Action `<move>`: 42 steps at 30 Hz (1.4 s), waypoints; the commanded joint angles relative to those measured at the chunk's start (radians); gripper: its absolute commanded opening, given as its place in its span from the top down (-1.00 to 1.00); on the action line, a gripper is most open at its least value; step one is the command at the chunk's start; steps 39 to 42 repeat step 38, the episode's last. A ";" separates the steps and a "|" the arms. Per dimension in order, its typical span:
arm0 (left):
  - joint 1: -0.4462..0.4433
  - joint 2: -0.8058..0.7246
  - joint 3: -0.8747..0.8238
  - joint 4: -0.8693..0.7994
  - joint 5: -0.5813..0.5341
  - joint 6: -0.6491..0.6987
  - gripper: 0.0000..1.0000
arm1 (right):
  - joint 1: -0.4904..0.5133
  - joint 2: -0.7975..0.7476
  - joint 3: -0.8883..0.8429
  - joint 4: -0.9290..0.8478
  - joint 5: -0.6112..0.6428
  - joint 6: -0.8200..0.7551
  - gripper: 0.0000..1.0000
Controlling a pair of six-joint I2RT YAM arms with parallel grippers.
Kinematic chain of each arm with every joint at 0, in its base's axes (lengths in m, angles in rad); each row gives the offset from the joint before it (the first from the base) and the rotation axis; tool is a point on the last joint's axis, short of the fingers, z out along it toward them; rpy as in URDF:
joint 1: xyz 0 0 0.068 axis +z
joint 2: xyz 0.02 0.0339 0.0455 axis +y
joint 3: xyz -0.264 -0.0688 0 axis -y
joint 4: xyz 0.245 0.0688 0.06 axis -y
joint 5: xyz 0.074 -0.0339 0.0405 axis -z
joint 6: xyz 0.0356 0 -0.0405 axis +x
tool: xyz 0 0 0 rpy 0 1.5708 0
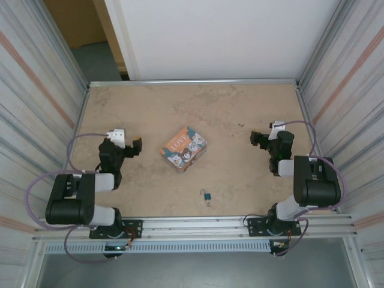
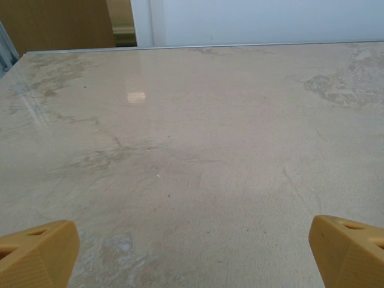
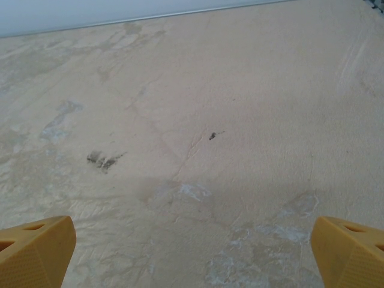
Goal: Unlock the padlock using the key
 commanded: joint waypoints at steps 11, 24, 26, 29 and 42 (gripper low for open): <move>0.012 0.105 0.153 -0.141 0.009 0.022 -0.97 | 0.004 0.005 0.003 -0.007 0.021 0.007 -0.98; 0.012 0.106 0.155 -0.145 0.007 0.024 -0.97 | 0.012 0.003 0.003 -0.008 0.034 0.004 -0.98; 0.012 0.105 0.155 -0.145 0.007 0.024 -0.97 | 0.010 0.003 0.003 -0.008 0.034 0.004 -0.98; 0.012 0.105 0.155 -0.145 0.007 0.024 -0.97 | 0.011 0.003 0.003 -0.007 0.035 0.004 -0.98; 0.012 0.105 0.155 -0.145 0.007 0.025 -0.97 | 0.008 0.003 0.005 -0.012 0.032 0.006 -0.98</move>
